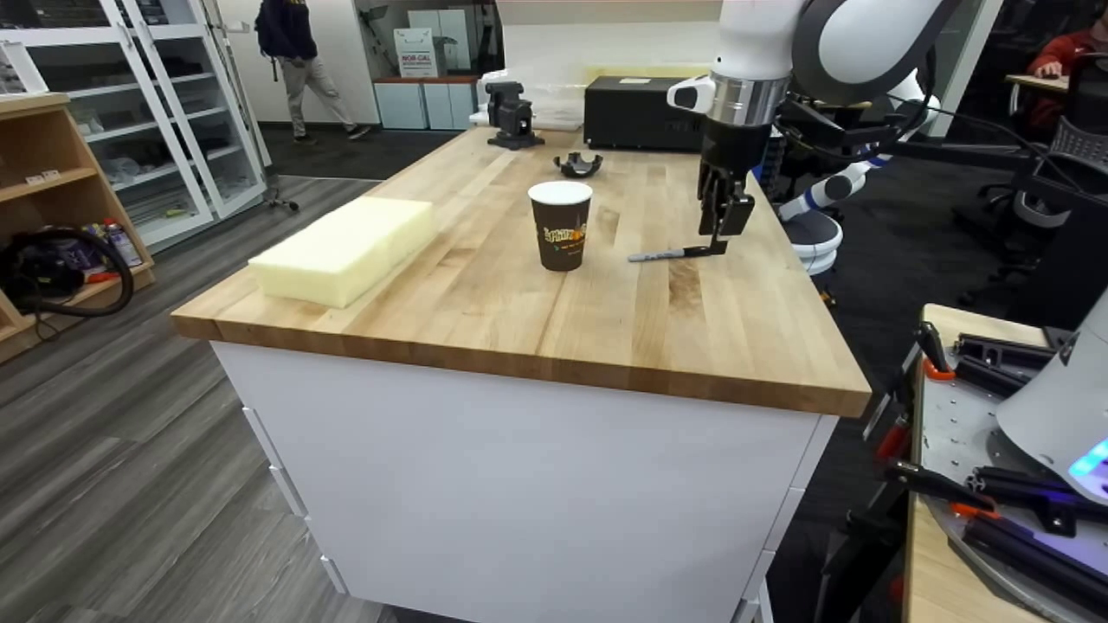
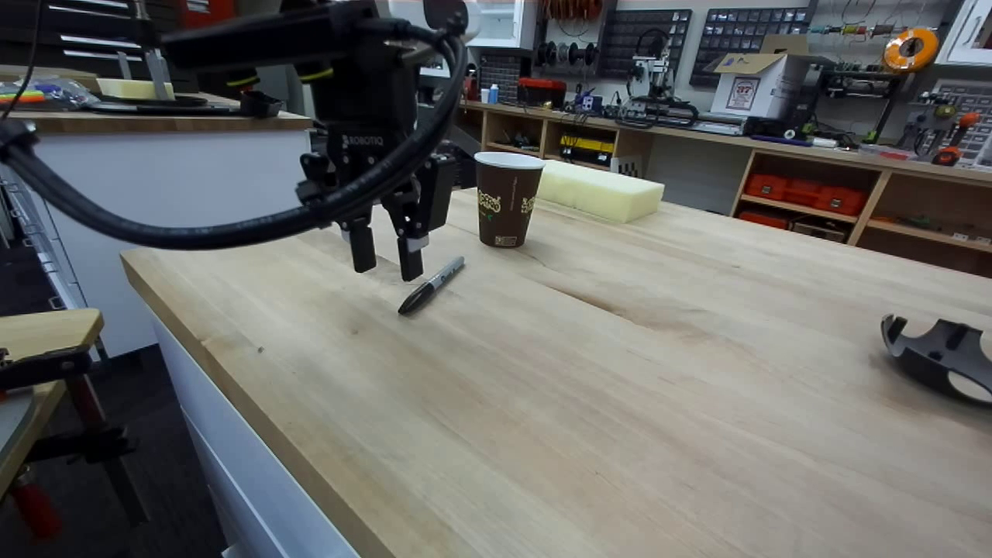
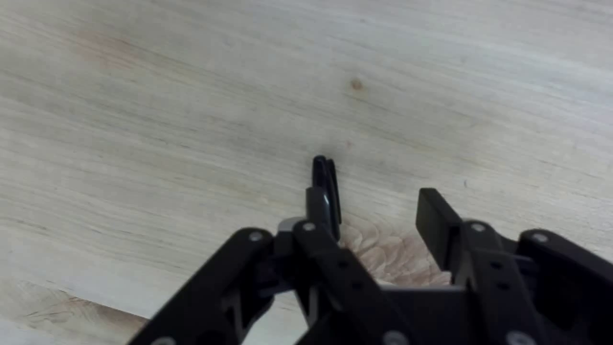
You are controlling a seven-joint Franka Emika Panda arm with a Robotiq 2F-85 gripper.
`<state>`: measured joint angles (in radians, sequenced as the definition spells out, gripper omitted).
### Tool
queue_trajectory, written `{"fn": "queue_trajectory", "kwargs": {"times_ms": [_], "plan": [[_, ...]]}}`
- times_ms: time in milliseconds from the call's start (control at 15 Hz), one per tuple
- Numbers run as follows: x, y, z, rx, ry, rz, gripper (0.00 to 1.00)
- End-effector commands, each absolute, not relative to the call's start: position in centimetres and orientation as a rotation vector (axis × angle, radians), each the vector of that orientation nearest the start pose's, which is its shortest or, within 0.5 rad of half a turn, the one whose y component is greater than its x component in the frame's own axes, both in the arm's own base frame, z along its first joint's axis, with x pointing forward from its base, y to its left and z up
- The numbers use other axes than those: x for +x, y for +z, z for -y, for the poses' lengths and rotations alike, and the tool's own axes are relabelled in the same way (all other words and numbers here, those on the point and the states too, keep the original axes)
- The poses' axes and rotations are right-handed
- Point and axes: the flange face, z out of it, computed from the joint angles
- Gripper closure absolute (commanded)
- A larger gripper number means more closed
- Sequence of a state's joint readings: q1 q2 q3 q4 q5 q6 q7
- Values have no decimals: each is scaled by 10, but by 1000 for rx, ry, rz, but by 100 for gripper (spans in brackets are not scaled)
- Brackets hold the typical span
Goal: Remove the marker from the cup,move the cup to the left and put the marker in the cup
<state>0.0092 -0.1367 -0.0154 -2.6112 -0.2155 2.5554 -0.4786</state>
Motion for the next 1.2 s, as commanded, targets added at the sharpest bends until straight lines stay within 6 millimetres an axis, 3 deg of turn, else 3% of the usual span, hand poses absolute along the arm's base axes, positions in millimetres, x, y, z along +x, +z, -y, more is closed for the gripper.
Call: {"fn": "queue_trajectory", "kwargs": {"times_ms": [0, 133, 200, 267, 400, 1000, 1133], "plan": [[441, 304, 10, -3133, -61, 1022, 15], [442, 301, 12, -3120, -69, 1018, 4], [443, 300, 12, -3104, -91, 1023, 11], [445, 299, 13, -3094, -108, 1026, 40], [449, 298, 12, -3073, -136, 1049, 38], [454, 291, 14, -3036, -131, 1072, 97], [454, 292, 14, -3034, -134, 1075, 100]]}}
